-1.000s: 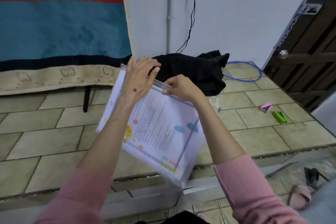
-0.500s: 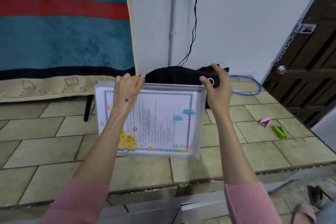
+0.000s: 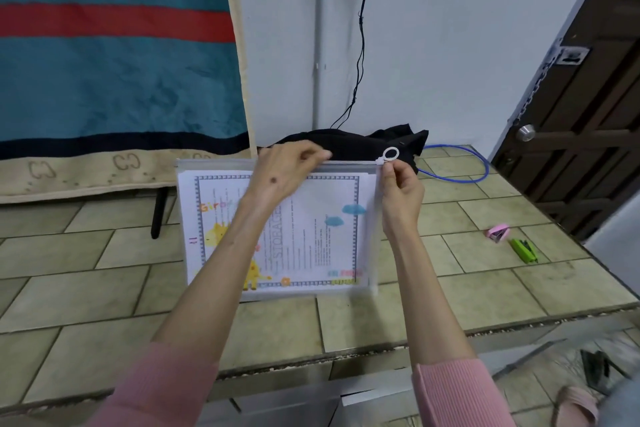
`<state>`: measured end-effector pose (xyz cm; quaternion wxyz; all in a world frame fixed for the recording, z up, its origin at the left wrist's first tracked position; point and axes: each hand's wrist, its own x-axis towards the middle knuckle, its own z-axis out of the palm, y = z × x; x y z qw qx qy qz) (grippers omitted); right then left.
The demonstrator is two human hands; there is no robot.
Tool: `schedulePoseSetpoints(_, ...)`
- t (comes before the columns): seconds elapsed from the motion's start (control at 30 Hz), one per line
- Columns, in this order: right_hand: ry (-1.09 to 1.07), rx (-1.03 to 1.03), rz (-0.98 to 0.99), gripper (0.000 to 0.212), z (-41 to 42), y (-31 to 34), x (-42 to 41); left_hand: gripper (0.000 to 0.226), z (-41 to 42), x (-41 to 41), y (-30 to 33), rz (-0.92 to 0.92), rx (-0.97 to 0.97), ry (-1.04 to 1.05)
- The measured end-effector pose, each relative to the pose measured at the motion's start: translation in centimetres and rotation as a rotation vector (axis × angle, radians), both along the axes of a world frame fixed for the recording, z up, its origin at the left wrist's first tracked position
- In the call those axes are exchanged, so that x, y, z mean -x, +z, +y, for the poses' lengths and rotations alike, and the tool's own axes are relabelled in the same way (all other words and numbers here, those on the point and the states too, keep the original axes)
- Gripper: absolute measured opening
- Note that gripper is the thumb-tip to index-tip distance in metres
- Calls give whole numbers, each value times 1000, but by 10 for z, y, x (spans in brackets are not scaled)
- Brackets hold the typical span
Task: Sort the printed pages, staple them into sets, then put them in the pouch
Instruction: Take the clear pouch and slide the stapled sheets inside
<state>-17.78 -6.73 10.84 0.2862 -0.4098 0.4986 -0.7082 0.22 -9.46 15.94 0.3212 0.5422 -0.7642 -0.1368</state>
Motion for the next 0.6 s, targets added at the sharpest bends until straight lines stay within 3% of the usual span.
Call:
schedulePoseSetpoints(0.13,31,54,17,19,-4,-1,-8,46,-4,50,9,75,-114,-198)
schedulePoseSetpoints(0.27,5,82,-14,18,-6,-6,-10,24,-3,70,12,117,-98,-204)
schedulePoseSetpoints(0.43,-3,94,-56,15,-8,-2,-7,23,-1,68,16,187,-58,-180)
schedulePoseSetpoints(0.6,3,99,-10,20,-12,-1,-6,25,-3,50,26,-12,47,-100)
